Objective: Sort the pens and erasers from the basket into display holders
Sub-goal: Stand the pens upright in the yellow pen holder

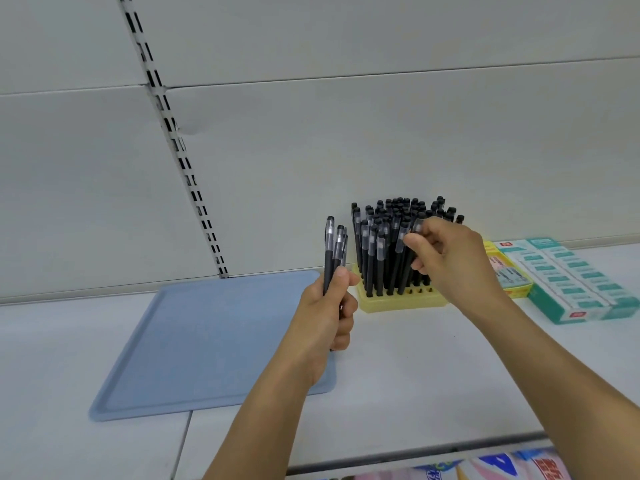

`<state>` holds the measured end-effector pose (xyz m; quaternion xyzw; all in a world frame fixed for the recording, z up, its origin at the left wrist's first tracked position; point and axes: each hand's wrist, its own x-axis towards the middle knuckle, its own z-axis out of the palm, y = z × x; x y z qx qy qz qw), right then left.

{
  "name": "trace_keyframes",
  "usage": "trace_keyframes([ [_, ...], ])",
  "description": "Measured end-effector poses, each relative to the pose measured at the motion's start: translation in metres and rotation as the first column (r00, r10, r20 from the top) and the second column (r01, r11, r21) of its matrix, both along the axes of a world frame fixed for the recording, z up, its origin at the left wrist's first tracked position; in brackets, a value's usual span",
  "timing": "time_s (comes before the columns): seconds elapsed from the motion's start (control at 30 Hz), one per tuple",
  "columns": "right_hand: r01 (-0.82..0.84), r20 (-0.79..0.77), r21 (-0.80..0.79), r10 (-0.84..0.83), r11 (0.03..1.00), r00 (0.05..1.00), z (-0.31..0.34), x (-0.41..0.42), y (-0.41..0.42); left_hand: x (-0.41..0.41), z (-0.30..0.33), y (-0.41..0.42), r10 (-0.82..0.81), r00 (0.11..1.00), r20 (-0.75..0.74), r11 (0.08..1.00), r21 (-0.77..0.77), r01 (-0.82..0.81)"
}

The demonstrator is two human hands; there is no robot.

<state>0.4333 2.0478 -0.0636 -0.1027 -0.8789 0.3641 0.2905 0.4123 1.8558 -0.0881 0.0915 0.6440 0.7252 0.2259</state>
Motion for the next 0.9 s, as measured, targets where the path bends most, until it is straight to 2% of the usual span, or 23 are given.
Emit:
trace_keyframes([
  [0.43, 0.045, 0.010, 0.055, -0.045, 0.997, 0.999, -0.004, -0.004, 0.000, 0.003, -0.001, 0.002, -0.041, 0.999, -0.004, 0.999, 0.031, 0.041],
  [0.8, 0.003, 0.190, 0.066, -0.016, 0.998, 0.982, -0.005, -0.007, 0.001, -0.007, 0.013, 0.008, -0.059, 0.997, -0.059, 0.998, 0.027, 0.061],
  [0.9, 0.085, 0.188, 0.157, -0.114, 0.984, 0.976, -0.006, 0.001, 0.000, -0.003, 0.012, 0.008, -0.062, 0.996, -0.062, 0.997, 0.035, 0.064],
])
